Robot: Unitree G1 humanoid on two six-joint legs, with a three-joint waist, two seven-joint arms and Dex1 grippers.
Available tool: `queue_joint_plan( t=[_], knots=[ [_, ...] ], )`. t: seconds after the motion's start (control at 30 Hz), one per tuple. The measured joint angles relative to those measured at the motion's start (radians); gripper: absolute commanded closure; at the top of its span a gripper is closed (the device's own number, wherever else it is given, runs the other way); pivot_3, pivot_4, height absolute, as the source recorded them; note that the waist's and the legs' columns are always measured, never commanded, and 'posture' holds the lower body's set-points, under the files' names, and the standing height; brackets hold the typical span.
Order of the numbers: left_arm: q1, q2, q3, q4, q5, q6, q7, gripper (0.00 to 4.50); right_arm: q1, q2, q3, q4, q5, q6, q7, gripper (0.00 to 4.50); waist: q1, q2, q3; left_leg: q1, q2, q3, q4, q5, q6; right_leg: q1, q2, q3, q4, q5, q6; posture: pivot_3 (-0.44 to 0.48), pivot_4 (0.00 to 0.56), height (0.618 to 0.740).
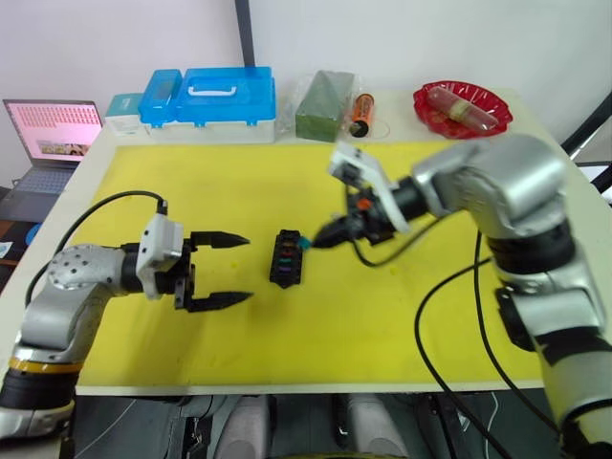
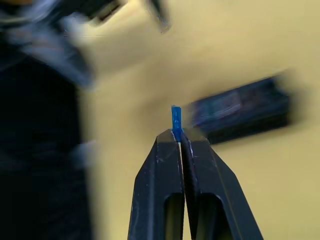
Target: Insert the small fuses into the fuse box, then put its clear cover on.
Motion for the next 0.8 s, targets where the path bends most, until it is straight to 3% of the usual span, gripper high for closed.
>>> queue_joint_plan(
  t=[0.1, 0.2, 0.53, 0.73, 0.8],
  knots=[
    [0.049, 0.011, 0.002, -0.086, -0.045, 0.035, -0.010, 0.00, 0.103, -0.102, -0.023, -0.107, 0.118, 0.013, 0.003, 4.47, -0.002, 0.000, 0.000, 0.000, -0.001, 0.002, 0.001, 0.000, 0.000, 0.000, 0.001, 0.001, -0.001, 0.000, 0.000, 0.000, 0.150, 0.740],
    [0.114, 0.019, -0.004, -0.171, -0.067, 0.049, -0.019, 0.00, 0.185, -0.185, 0.028, -0.101, 0.215, 0.014, 0.026, 4.47, -0.008, 0.000, 0.000, 0.002, -0.001, 0.003, 0.001, 0.000, 0.000, 0.001, 0.002, 0.002, 0.000, 0.000, 0.000, 0.000, 0.150, 0.740],
    [0.146, 0.006, -0.057, -0.136, 0.014, -0.049, -0.040, 0.00, 0.224, 0.010, 0.126, 0.218, 0.138, -0.016, -0.160, 4.47, -0.002, 0.000, 0.000, 0.001, 0.000, 0.003, 0.002, 0.000, 0.000, 0.000, 0.005, 0.003, 0.000, 0.000, 0.000, 0.000, 0.150, 0.740],
    [0.157, 0.008, -0.058, -0.102, 0.061, -0.125, -0.068, 0.00, 0.224, 0.039, 0.112, 0.264, 0.128, -0.006, -0.200, 4.47, -0.003, 0.000, 0.000, 0.001, 0.000, 0.003, 0.002, 0.000, 0.000, 0.000, 0.005, 0.003, 0.000, 0.000, -0.001, 0.000, 0.150, 0.740],
    [0.156, 0.008, -0.059, -0.094, 0.066, -0.129, -0.068, 0.00, 0.224, 0.041, 0.100, 0.274, 0.130, -0.001, -0.206, 3.99, -0.003, 0.000, 0.000, 0.001, 0.000, 0.003, 0.002, 0.000, 0.000, 0.000, 0.005, 0.003, 0.000, 0.000, -0.001, 0.000, 0.150, 0.740]
  ],
)
